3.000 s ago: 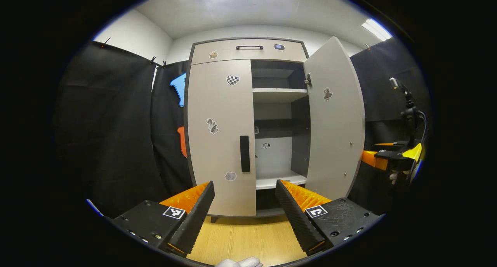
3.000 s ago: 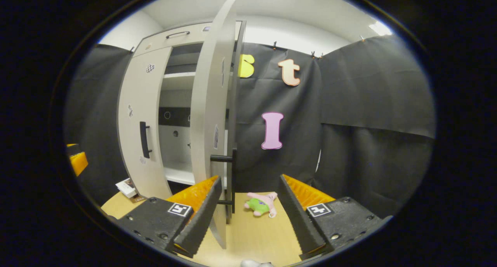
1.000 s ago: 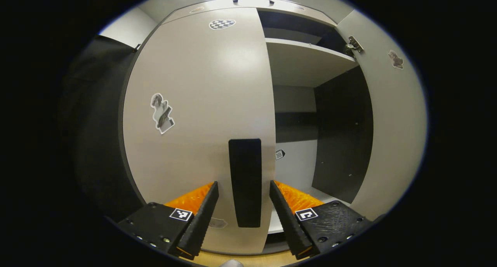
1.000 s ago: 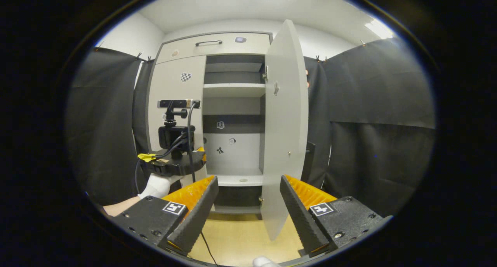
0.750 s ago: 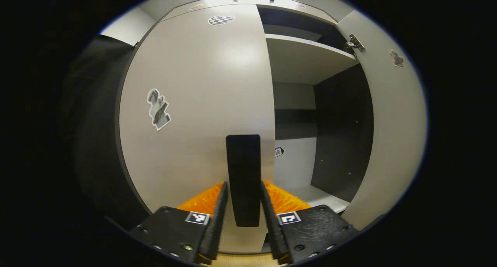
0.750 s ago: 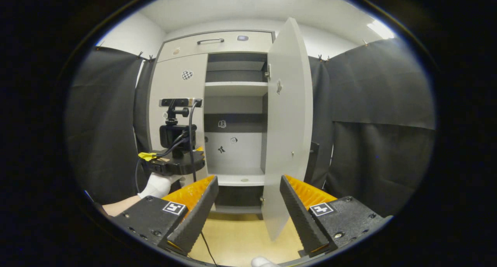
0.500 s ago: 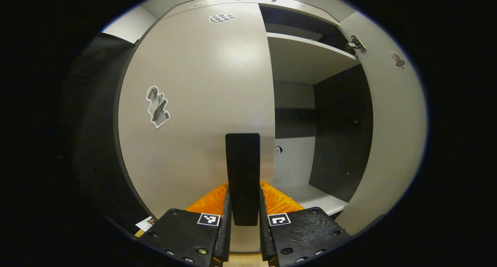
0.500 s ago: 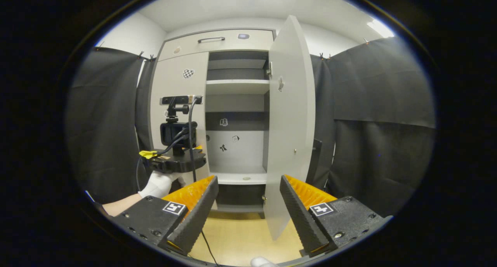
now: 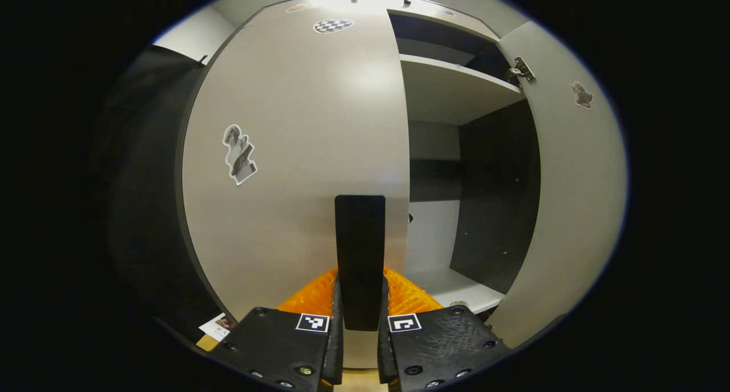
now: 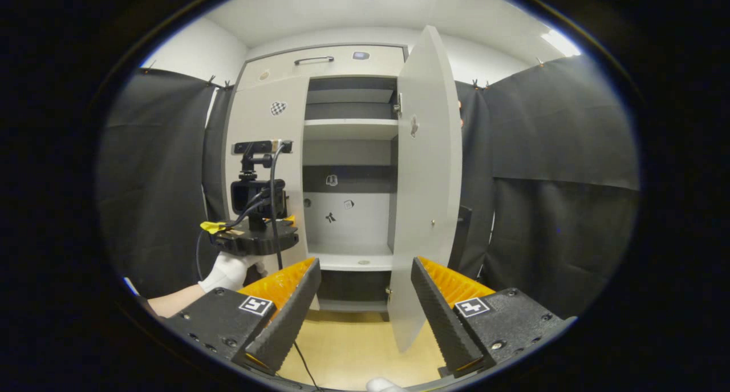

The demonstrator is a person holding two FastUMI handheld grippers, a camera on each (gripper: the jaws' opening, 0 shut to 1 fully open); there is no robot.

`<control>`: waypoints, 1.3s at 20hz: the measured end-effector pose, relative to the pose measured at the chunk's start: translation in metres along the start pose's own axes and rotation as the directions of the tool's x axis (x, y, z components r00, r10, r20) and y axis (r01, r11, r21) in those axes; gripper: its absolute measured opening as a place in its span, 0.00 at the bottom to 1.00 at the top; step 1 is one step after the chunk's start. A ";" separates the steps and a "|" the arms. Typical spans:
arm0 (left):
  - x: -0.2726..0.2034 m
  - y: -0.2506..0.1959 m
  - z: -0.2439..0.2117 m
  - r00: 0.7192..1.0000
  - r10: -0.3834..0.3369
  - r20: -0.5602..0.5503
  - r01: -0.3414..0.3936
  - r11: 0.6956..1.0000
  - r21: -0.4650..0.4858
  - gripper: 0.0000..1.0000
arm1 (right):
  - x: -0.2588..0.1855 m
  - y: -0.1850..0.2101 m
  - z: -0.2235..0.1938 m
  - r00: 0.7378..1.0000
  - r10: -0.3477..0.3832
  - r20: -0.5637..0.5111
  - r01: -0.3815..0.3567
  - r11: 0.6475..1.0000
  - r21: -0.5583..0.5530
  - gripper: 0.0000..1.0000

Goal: Open the right door of the double-door shoe cabinet with the right hand, and open the left door with the left hand.

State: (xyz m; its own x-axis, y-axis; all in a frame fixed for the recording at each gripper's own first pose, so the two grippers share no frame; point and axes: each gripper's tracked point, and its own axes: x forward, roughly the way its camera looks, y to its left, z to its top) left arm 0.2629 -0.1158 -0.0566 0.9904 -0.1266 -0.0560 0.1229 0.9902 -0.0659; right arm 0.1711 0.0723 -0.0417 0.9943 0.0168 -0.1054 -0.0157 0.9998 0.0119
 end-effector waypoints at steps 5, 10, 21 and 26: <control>-0.022 0.002 0.001 1.000 -0.011 0.003 0.011 1.000 0.008 0.23 | -0.005 0.009 0.000 0.999 0.041 0.013 -0.041 0.999 -0.001 1.00; -0.039 0.010 -0.002 0.999 -0.038 -0.001 0.038 0.999 -0.010 0.10 | -0.009 0.016 -0.001 0.996 0.087 0.013 -0.087 0.996 -0.003 1.00; -0.088 0.038 -0.005 1.000 -0.022 0.005 0.022 1.000 -0.017 0.13 | -0.012 0.030 -0.006 0.986 0.164 -0.005 -0.164 0.986 -0.010 1.00; -0.110 0.064 -0.006 1.000 0.020 0.012 -0.020 0.999 0.026 0.21 | -0.010 0.044 -0.007 0.980 0.200 -0.005 -0.200 0.980 -0.020 1.00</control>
State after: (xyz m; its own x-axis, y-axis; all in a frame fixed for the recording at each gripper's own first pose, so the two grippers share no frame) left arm 0.1610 -0.0388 -0.0610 0.9933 -0.1062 -0.0454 0.1045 0.9938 -0.0384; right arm 0.1599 0.1160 -0.0467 0.9705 0.2166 -0.1057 -0.2165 0.9762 0.0129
